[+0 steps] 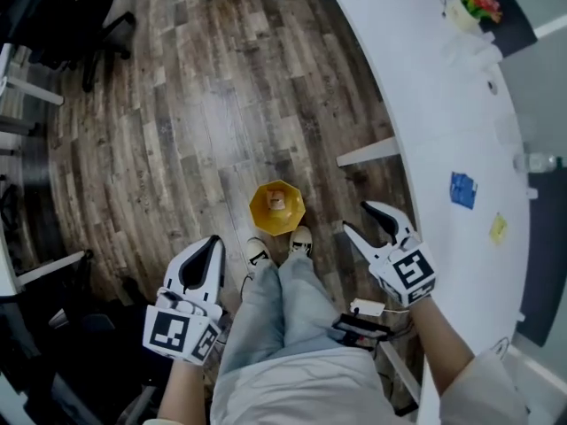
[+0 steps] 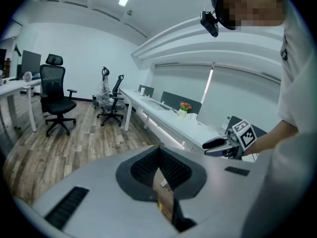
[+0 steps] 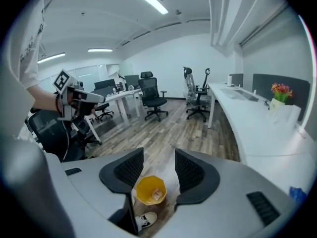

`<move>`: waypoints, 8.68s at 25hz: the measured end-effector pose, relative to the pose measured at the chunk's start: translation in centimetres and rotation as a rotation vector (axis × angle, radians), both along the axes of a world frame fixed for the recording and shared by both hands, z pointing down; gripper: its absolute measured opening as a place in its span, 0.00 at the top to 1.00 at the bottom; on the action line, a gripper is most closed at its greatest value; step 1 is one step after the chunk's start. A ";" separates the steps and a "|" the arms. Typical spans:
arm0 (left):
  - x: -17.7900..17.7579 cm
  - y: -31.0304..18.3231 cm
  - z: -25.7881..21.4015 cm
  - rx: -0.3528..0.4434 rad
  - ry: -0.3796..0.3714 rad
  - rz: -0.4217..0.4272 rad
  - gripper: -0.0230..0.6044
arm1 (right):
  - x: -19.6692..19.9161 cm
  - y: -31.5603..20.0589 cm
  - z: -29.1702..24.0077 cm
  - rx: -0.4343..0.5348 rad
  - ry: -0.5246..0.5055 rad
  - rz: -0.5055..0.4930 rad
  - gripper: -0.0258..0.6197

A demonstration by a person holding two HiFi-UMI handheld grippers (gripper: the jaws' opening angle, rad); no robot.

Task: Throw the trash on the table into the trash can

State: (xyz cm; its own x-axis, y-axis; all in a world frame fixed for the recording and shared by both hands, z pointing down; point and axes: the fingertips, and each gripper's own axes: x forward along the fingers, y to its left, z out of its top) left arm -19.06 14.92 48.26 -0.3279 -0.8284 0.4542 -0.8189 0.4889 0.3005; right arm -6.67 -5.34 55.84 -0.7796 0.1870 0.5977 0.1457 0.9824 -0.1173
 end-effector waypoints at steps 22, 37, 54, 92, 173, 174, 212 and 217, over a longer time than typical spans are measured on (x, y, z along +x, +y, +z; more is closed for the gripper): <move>6.3 -6.5 -9.3 0.124 -0.071 0.309 0.96 | 8.2 -5.7 -18.7 0.150 -0.358 0.297 0.88; 15.0 -14.3 -11.5 0.181 -0.017 0.526 0.96 | 11.9 -3.1 -17.6 -0.061 -0.425 0.439 0.88; 15.9 -14.4 -12.1 0.175 -0.074 0.616 0.96 | 10.9 -2.1 -17.0 -0.080 -0.414 0.391 0.88; 32.5 -34.3 -9.6 0.155 -0.011 0.965 0.96 | 42.1 -25.1 -8.9 0.106 -0.191 1.147 0.88; 1.1 3.0 -11.2 0.115 -0.140 0.079 0.96 | -2.3 0.2 -10.0 -0.169 -0.158 0.315 0.87; 0.9 3.4 -11.2 0.115 -0.142 0.067 0.96 | -2.8 0.8 -9.9 -0.172 -0.155 0.295 0.87; -1.6 1.9 25.1 -0.004 0.061 -0.026 0.96 | -2.3 6.8 37.3 -0.285 0.278 0.137 0.87; -1.6 2.5 30.3 -0.012 0.073 -0.038 0.96 | -1.3 8.8 45.8 -0.293 0.353 0.145 0.87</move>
State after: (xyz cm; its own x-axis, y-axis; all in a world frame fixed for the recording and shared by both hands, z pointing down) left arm -20.62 17.43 78.54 -0.3243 -0.8103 0.4880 -0.7759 0.5230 0.3529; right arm -7.92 3.47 101.62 -0.5693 0.2918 0.7686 -0.0886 0.9077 -0.4102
